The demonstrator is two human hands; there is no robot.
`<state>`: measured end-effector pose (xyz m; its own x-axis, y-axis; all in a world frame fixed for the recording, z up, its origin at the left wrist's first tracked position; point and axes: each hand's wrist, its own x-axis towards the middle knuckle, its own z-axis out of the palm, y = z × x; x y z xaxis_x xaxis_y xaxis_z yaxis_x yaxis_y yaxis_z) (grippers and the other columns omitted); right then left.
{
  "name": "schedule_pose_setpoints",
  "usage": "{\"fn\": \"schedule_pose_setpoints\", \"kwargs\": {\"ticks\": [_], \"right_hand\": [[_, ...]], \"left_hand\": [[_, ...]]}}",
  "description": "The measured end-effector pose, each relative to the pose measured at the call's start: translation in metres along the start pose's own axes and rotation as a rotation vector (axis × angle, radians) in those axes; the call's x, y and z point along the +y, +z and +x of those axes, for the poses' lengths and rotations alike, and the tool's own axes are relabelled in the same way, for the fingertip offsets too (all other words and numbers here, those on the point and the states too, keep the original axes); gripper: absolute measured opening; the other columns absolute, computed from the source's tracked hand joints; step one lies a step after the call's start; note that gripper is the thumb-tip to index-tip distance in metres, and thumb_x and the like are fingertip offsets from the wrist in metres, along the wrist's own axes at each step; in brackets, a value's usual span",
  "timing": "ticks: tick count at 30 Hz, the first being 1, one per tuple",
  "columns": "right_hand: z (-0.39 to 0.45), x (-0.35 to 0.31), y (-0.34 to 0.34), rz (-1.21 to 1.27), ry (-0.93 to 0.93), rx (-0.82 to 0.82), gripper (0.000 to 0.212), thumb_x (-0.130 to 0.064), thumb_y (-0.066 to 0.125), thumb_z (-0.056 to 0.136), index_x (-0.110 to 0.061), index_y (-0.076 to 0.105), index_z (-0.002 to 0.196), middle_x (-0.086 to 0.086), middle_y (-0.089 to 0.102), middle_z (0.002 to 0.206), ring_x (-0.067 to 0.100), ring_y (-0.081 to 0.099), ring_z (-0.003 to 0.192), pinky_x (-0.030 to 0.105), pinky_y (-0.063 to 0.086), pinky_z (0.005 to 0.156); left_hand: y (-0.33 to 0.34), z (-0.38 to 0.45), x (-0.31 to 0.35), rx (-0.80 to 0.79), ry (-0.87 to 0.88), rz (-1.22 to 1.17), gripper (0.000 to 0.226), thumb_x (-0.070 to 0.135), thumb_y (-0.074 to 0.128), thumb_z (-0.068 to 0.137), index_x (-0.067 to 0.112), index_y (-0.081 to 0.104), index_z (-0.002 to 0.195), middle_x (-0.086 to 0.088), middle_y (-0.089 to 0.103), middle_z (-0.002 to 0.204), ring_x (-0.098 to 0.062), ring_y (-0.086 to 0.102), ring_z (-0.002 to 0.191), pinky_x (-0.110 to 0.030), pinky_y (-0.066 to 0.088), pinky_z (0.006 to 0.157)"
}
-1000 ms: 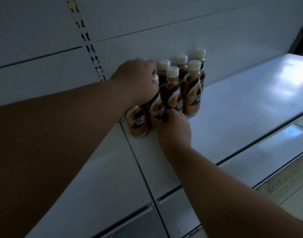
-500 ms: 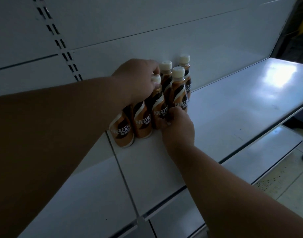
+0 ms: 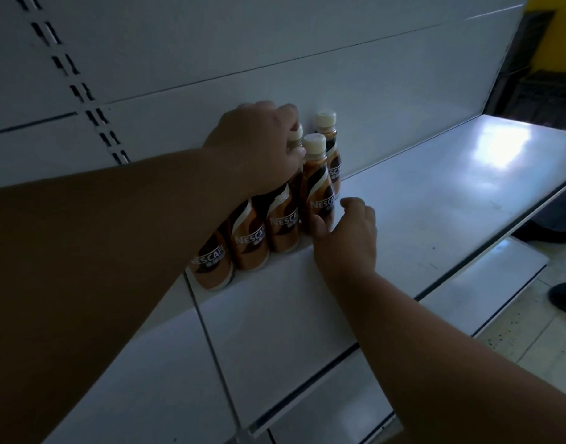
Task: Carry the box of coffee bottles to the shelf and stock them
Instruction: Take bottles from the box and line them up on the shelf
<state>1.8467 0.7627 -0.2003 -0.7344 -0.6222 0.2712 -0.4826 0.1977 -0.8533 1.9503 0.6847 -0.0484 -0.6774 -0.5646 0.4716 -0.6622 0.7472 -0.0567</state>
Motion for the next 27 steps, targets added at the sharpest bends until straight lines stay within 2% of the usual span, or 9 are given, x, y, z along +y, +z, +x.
{"fn": "schedule_pose_setpoints", "kwargs": {"ticks": [2,4,6,9,18,21,24,26,27], "right_hand": [[0.01,0.003,0.0,-0.003,-0.006,-0.082,0.049,-0.033,0.07,0.082,-0.019,0.051,0.125,0.004,0.055,0.12,0.023,0.053,0.11,0.031,0.039,0.081],[0.015,0.003,0.0,0.017,-0.022,-0.117,0.045,-0.033,0.071,0.079,-0.022,0.053,0.119,-0.001,0.057,0.108,0.022,0.057,0.103,0.03,0.038,0.076],[0.019,0.004,-0.001,0.018,-0.037,-0.118,0.041,-0.032,0.071,0.079,-0.024,0.055,0.116,-0.003,0.057,0.104,0.022,0.058,0.101,0.03,0.038,0.074],[0.02,0.006,-0.002,0.025,-0.083,-0.148,0.042,-0.029,0.068,0.082,-0.024,0.057,0.122,0.001,0.063,0.116,0.022,0.058,0.106,0.033,0.044,0.08],[0.023,0.011,-0.001,0.041,-0.158,-0.231,0.037,-0.034,0.065,0.084,-0.026,0.057,0.12,-0.003,0.064,0.115,0.017,0.058,0.102,0.029,0.042,0.077],[0.024,0.01,-0.004,0.064,-0.147,-0.193,0.035,-0.043,0.047,0.084,-0.026,0.061,0.111,-0.005,0.061,0.102,0.012,0.054,0.09,0.024,0.037,0.065],[0.04,0.003,-0.006,0.143,-0.068,-0.056,0.03,-0.042,0.032,0.079,-0.028,0.058,0.083,-0.01,0.056,0.079,0.002,0.051,0.072,0.017,0.029,0.053],[0.058,0.002,-0.006,0.155,-0.014,-0.006,0.025,-0.037,0.037,0.082,-0.027,0.059,0.077,-0.012,0.058,0.076,-0.003,0.056,0.074,0.02,0.031,0.053],[0.068,0.004,-0.004,0.138,-0.001,0.003,0.022,-0.031,0.042,0.086,-0.025,0.063,0.084,-0.007,0.063,0.083,0.001,0.059,0.081,0.023,0.034,0.059]], "left_hand": [[0.006,0.01,0.006,-0.06,0.016,-0.017,0.043,0.047,0.056,0.086,0.021,0.055,0.12,-0.004,0.06,0.099,-0.026,0.055,0.091,-0.04,0.048,0.077],[0.011,0.017,0.01,-0.131,0.017,-0.014,0.044,0.049,0.058,0.086,0.026,0.054,0.123,0.001,0.058,0.095,-0.023,0.055,0.091,-0.036,0.042,0.075],[0.015,0.023,0.011,-0.143,-0.014,-0.054,0.038,0.045,0.062,0.086,0.027,0.056,0.118,0.003,0.058,0.095,-0.021,0.055,0.09,-0.035,0.04,0.072],[0.018,0.029,0.011,-0.108,-0.041,-0.118,0.025,0.037,0.064,0.085,0.023,0.058,0.104,0.001,0.059,0.095,-0.021,0.054,0.087,-0.034,0.04,0.069],[0.015,0.038,0.005,-0.169,-0.021,-0.09,0.018,0.034,0.058,0.081,0.021,0.057,0.092,0.003,0.056,0.082,-0.012,0.05,0.072,-0.026,0.031,0.053],[0.015,0.042,0.008,-0.16,-0.005,-0.051,0.025,0.042,0.057,0.079,0.022,0.052,0.094,0.001,0.054,0.084,-0.016,0.049,0.073,-0.029,0.032,0.055],[0.016,0.053,0.01,-0.047,0.004,-0.044,0.031,0.048,0.055,0.08,0.021,0.054,0.096,-0.002,0.056,0.09,-0.024,0.053,0.083,-0.035,0.042,0.067],[0.018,0.065,0.012,-0.019,-0.016,-0.07,0.027,0.043,0.055,0.082,0.021,0.057,0.096,-0.003,0.058,0.094,-0.025,0.054,0.088,-0.036,0.042,0.071],[0.02,0.071,0.013,-0.02,-0.03,-0.088,0.025,0.041,0.056,0.082,0.021,0.058,0.098,-0.002,0.059,0.096,-0.025,0.054,0.089,-0.035,0.041,0.072]]}}
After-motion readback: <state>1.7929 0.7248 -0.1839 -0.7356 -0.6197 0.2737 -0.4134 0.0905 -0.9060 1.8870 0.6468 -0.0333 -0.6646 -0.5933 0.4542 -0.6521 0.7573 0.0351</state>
